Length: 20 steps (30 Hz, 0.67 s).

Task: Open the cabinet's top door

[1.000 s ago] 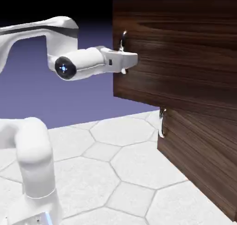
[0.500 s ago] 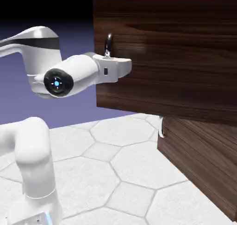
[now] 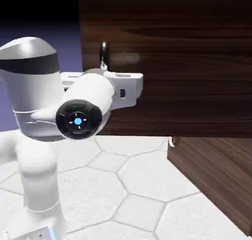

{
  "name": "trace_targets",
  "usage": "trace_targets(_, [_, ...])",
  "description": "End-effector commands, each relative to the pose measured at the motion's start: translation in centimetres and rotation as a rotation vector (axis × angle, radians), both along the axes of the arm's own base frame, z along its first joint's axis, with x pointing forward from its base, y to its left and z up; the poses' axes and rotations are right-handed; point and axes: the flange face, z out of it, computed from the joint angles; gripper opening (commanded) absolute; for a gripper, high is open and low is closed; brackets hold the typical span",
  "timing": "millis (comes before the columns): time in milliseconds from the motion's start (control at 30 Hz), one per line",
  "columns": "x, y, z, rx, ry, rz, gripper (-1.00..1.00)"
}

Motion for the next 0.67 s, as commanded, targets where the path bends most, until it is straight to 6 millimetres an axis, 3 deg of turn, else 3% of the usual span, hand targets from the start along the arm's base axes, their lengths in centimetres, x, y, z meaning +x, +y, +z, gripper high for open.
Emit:
trace_targets(0, [-0.1,-1.1,0.0,0.000,0.000,0.020,-1.00])
trace_targets(300, [0.0,-9.6,0.0,0.000,0.000,0.191,-1.00])
trace_targets(633, [1.4,-17.3,0.0,0.000,0.000,0.346,-1.00])
